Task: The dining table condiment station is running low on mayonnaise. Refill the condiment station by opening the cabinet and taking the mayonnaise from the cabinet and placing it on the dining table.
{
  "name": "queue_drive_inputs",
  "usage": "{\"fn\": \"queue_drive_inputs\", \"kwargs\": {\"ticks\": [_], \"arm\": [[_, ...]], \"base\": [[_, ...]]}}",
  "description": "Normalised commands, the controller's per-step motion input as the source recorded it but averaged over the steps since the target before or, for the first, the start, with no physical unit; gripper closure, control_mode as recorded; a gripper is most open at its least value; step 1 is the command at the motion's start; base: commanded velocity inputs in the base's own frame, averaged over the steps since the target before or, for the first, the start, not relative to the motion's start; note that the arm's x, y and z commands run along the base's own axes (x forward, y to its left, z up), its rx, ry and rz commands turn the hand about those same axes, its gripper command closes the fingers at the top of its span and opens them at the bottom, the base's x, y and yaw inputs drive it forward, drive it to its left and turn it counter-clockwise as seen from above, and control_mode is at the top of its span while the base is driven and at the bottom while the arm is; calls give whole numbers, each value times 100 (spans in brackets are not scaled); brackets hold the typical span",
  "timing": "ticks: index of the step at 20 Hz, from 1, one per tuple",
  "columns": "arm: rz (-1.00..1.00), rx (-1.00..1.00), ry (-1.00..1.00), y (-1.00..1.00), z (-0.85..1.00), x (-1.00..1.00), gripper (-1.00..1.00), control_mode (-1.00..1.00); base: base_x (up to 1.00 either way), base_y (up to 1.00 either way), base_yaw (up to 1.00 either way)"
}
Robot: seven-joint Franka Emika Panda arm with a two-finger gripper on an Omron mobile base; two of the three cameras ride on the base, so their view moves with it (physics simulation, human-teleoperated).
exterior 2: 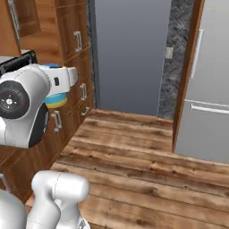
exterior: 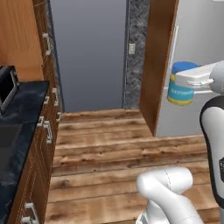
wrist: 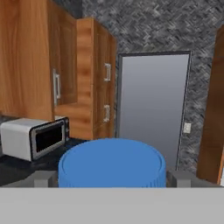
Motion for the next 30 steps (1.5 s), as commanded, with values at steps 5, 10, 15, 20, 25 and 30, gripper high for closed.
{"fn": "queue_drive_inputs", "kwargs": {"ticks": [5, 10, 15, 20, 25, 30], "arm": [[0, 0, 0, 0, 0, 0, 100, 100], [0, 0, 0, 0, 0, 0, 100, 100], [0, 0, 0, 0, 0, 0, 100, 100], [0, 0, 0, 0, 0, 0, 100, 100], [0, 0, 0, 0, 0, 0, 100, 100], [0, 0, 0, 0, 0, 0, 100, 100]], "base": [[-22, 14, -74], [-14, 5, -74], [-6, 0, -70], [0, 0, -66], [-1, -35, -52], [-4, -89, -31]]}}
